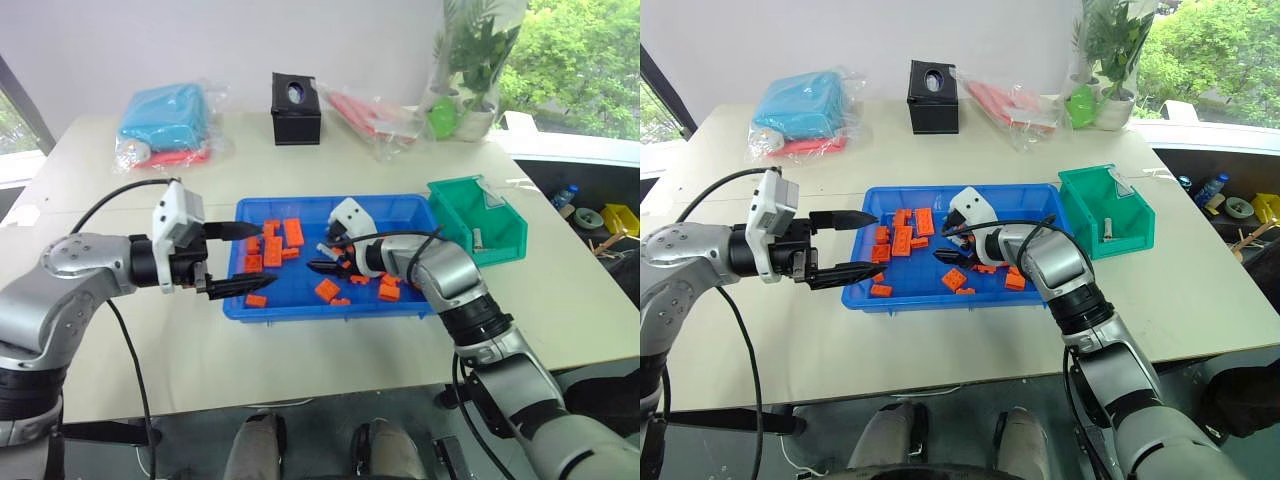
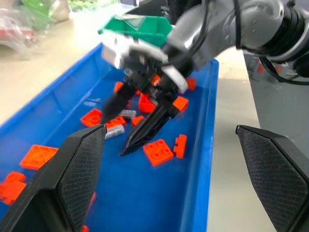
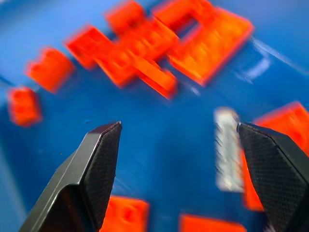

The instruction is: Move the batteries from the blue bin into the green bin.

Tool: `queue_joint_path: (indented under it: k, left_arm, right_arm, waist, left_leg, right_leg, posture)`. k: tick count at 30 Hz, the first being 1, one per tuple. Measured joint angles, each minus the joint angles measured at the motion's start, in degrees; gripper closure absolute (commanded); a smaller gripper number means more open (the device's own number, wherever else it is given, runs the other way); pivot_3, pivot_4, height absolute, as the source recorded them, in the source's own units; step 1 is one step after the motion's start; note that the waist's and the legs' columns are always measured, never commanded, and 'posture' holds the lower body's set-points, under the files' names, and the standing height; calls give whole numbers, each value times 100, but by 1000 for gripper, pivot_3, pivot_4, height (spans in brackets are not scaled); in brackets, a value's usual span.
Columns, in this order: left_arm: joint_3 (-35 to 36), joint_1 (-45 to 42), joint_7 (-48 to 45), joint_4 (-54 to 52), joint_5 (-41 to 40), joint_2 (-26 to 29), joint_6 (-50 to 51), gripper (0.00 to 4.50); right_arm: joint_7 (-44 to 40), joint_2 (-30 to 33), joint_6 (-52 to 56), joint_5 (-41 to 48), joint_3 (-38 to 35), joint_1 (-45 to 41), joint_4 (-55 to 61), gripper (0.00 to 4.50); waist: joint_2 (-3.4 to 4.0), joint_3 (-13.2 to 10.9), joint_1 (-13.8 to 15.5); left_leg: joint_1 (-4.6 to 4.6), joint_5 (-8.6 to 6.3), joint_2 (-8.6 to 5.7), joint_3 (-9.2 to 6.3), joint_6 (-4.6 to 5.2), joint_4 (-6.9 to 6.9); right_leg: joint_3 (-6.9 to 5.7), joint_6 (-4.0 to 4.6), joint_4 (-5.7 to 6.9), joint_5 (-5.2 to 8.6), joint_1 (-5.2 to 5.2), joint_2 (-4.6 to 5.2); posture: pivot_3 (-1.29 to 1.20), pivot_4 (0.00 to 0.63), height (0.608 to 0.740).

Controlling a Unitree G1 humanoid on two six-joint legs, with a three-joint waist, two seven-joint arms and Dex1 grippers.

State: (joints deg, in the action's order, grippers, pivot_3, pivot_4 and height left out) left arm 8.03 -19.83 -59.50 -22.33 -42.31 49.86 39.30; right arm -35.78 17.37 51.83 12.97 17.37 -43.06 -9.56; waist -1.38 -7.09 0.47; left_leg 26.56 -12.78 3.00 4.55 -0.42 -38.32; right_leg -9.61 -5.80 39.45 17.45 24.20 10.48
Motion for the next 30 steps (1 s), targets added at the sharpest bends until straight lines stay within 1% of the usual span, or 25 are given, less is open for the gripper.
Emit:
queue_joint_path:
  k: [9,11,13,14,18,30]
  left_arm:
    - [79,133,79,-89,-32,18,17,0]
    - [79,134,95,-93,-35,18,17,0]
    - [79,133,98,-93,-36,18,17,0]
    - [80,133,99,-93,-36,18,17,0]
    - [79,91,100,-90,-37,18,17,0]
    - [80,-55,102,-73,-38,17,17,0]
  right_arm:
    - [-112,-146,-347,-145,-40,-177,-623,592]
    - [-132,-174,-430,-188,-34,-177,-675,1111]
    - [-169,-196,-490,-271,-14,-178,-720,1892]
    - [-189,-207,-521,-293,1,-179,-747,2456]
    - [-284,-272,-724,-418,58,-240,-821,4454]
    - [-332,-295,-769,-557,78,-297,-882,4454]
  waist:
    - [-2,1,-12]
    - [-2,1,-12]
    - [-4,2,-15]
    - [-4,3,-17]
    - [-5,3,-26]
    - [-14,9,-20]
  left_leg:
    - [-1,0,1,-1,0,0]
    - [-1,0,1,-1,0,0]
    - [-1,0,1,-1,0,0]
    - [-1,0,1,-1,0,0]
    - [-2,0,2,-1,0,0]
    - [-2,0,1,-1,0,-1]
  right_leg:
    - [0,0,1,0,-1,0]
    - [0,0,2,0,0,-1]
    - [0,0,2,0,0,-1]
    - [0,0,2,0,0,-1]
    - [0,0,4,0,0,-1]
    - [1,0,9,0,0,-1]
  posture:
    - [0,150,636]
    - [0,150,636]
    - [0,150,636]
    - [0,150,636]
    - [0,150,636]
    - [0,150,636]
